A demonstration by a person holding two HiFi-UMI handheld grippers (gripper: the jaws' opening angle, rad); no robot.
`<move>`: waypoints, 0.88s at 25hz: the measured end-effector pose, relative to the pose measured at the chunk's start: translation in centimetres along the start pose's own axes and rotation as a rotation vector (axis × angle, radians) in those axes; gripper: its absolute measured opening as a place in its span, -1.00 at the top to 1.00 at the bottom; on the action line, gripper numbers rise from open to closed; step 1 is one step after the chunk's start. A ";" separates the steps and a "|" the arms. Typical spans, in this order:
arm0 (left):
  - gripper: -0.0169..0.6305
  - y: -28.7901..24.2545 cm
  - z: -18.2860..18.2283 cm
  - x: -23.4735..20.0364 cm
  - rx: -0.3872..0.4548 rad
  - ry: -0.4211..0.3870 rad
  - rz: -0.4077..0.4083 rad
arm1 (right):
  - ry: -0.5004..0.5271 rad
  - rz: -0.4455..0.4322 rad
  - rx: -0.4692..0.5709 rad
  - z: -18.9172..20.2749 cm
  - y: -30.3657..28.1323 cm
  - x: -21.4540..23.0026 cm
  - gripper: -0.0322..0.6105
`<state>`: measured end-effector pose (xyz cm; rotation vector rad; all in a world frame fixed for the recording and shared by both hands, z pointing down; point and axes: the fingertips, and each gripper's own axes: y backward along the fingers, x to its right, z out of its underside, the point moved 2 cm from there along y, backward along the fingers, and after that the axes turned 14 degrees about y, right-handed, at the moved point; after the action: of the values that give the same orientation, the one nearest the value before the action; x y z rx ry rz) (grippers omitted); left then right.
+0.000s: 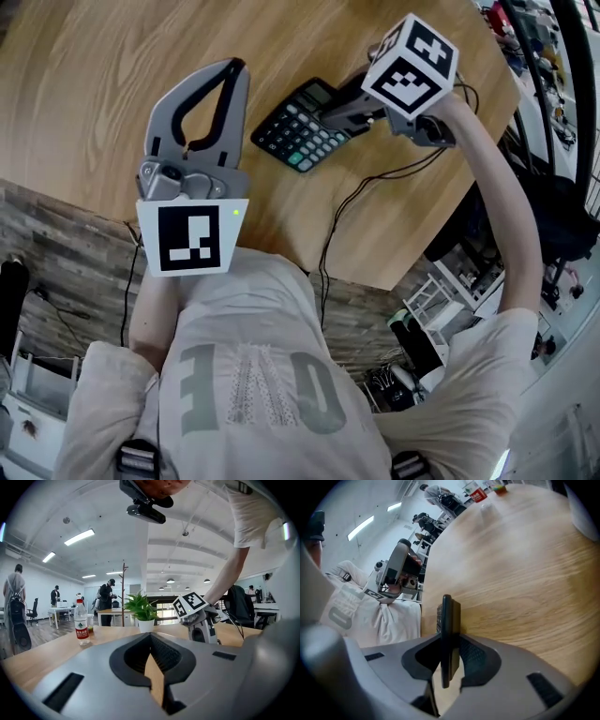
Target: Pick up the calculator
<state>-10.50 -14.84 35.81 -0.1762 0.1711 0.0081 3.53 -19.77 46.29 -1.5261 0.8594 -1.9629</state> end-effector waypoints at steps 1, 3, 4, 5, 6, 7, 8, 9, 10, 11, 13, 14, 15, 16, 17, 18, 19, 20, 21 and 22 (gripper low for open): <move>0.92 0.0 -0.7 0.0 0.018 -0.008 0.001 | -0.004 0.042 0.024 -0.4 1.1 -0.2 0.59; 0.92 0.3 -1.9 0.6 0.035 -0.015 0.001 | -0.016 0.104 0.069 -0.9 2.9 -0.9 0.59; 0.92 0.5 -2.4 0.9 0.038 -0.016 0.001 | -0.024 0.131 0.092 -1.0 3.7 -1.2 0.58; 0.92 0.6 -2.8 1.2 0.044 -0.015 0.003 | -0.033 0.158 0.116 -1.0 4.7 -1.4 0.59; 0.92 0.7 -3.2 1.4 0.055 -0.014 0.005 | -0.042 0.187 0.142 -1.0 5.6 -1.6 0.58; 0.92 0.8 -3.5 1.3 0.071 -0.012 0.009 | -0.050 0.217 0.170 -1.2 6.6 -1.9 0.59; 0.92 1.0 -3.8 1.2 0.090 -0.012 0.013 | -0.057 0.250 0.198 -1.5 7.4 -2.2 0.59; 0.92 1.4 -4.1 0.9 0.108 -0.018 0.018 | -0.062 0.287 0.225 -1.9 8.1 -2.8 0.59; 0.92 1.9 -4.5 0.7 0.125 -0.028 0.024 | -0.062 0.330 0.251 -2.5 8.7 -3.5 0.59; 0.92 2.4 -5.0 0.5 0.142 -0.040 0.030 | -0.057 0.380 0.278 -3.1 9.5 -4.3 0.59; 0.92 3.3 -6.3 0.3 0.175 -0.066 0.040 | -0.039 0.474 0.342 -4.3 10.9 -6.2 0.59; 0.92 3.7 -7.0 0.3 0.190 -0.077 0.040 | -0.031 0.508 0.383 -4.7 11.6 -7.4 0.59; 0.92 4.0 -7.7 0.3 0.203 -0.084 0.033 | -0.025 0.533 0.433 -5.0 12.2 -8.5 0.59; 0.92 4.4 -8.3 0.4 0.213 -0.084 0.021 | -0.020 0.555 0.492 -5.2 12.8 -9.7 0.59; 0.92 4.7 -9.0 0.6 0.223 -0.074 0.009 | -0.015 0.579 0.559 -5.3 13.3 -10.8 0.59; 0.92 5.1 -9.8 0.9 0.235 -0.060 0.006 | -0.010 0.612 0.630 -5.5 14.0 -11.9 0.59; 0.92 5.4 -10.6 1.1 0.252 -0.051 0.011 | -0.008 0.652 0.709 -5.7 14.7 -13.0 0.59; 0.92 5.7 -11.5 1.4 0.271 -0.052 0.022 | -0.008 0.697 0.796 -5.9 15.4 -14.0 0.59; 0.92 6.1 -12.6 1.7 0.293 -0.060 0.034 | -0.009 0.741 0.887 -6.1 16.2 -15.1 0.59; 0.92 6.5 -13.6 1.9 0.314 -0.068 0.045 | -0.013 0.781 0.978 -6.1 16.9 -16.2 0.59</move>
<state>-11.05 -10.81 21.16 0.1412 0.1063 0.0321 1.72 -18.40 22.23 -0.5030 0.2856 -1.3969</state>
